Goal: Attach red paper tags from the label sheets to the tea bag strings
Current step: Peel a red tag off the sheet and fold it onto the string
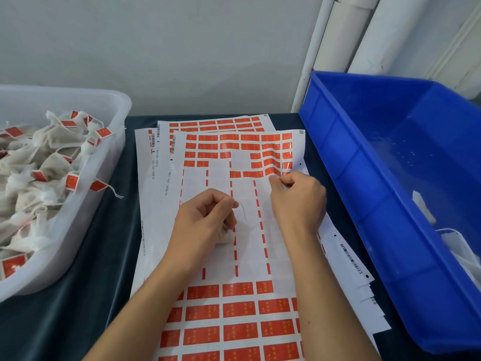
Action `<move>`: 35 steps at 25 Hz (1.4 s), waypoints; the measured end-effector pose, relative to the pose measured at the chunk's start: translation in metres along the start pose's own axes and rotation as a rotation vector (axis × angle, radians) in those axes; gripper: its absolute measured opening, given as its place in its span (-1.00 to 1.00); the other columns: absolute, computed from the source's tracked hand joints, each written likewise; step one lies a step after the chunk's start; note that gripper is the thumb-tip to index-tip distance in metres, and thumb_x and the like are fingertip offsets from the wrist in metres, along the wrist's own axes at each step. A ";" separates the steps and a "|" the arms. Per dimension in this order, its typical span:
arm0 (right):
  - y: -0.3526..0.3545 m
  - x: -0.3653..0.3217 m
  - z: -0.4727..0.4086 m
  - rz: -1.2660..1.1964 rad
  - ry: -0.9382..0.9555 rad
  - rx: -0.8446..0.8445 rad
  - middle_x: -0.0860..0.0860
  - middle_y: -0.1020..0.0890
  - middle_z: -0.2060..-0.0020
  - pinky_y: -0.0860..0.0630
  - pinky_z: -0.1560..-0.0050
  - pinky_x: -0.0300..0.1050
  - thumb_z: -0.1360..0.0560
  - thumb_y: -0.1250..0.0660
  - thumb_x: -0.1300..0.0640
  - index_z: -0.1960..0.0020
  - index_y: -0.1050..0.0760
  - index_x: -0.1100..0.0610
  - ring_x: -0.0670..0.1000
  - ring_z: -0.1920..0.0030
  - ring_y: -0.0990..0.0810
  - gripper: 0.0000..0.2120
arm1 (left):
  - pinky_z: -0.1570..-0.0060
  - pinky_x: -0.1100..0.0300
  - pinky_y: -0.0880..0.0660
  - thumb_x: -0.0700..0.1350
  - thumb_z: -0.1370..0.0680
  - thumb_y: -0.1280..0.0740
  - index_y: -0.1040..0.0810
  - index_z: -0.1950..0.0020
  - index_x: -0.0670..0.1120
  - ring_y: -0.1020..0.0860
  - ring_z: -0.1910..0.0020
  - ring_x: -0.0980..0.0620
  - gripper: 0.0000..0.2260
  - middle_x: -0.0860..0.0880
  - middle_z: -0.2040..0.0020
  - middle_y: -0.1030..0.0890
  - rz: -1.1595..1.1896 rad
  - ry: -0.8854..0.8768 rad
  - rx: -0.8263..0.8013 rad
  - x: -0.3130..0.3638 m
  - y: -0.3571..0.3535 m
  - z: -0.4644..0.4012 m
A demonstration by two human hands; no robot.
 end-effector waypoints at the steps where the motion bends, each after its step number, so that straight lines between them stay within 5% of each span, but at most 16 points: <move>1: 0.000 0.001 0.000 -0.004 0.003 -0.005 -0.05 -0.74 -0.02 -0.64 0.11 -0.11 -0.57 -0.45 -0.11 -0.04 -0.69 0.03 -0.01 0.09 -0.69 -0.78 | 0.22 0.54 -0.48 -0.04 -0.68 -0.30 -0.64 0.18 0.01 -0.66 0.11 0.15 -0.74 0.03 0.26 -0.69 0.000 0.000 -0.001 0.000 0.000 0.000; 11: 0.007 0.001 -0.002 0.004 0.059 -0.035 -0.04 -0.75 0.00 -0.71 0.10 0.01 -0.61 -0.38 -0.07 0.02 -0.68 0.06 -0.02 0.18 -0.70 -0.78 | 0.24 0.50 -0.50 -0.04 -0.69 -0.30 -0.66 0.16 0.01 -0.65 0.21 0.14 -0.75 0.03 0.26 -0.69 0.001 0.000 -0.001 -0.002 0.001 -0.001; 23: 0.013 -0.002 0.001 0.068 0.109 -0.075 -0.05 -0.73 -0.11 -0.70 0.01 0.03 -0.56 -0.44 -0.12 -0.17 -0.68 0.03 0.02 0.09 -0.73 -0.71 | 0.24 0.56 -0.46 -0.04 -0.69 -0.31 -0.65 0.17 0.02 -0.66 0.15 0.16 -0.75 0.04 0.27 -0.69 0.008 0.001 0.004 -0.002 0.001 -0.002; 35: 0.016 -0.001 -0.002 0.155 0.178 -0.070 -0.04 -0.74 -0.07 -0.70 0.06 0.01 -0.62 -0.35 -0.13 -0.06 -0.68 0.04 0.00 0.18 -0.71 -0.73 | 0.26 0.59 -0.43 -0.04 -0.69 -0.31 -0.66 0.18 0.01 -0.65 0.15 0.19 -0.73 0.05 0.27 -0.69 0.012 0.005 0.012 -0.003 0.001 -0.002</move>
Point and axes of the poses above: each hand's wrist, its own z-axis away from the middle knuckle, its own y-axis out of the back of the hand, x = y × z, the point moved 2 cm from there along -z, towards the middle knuckle
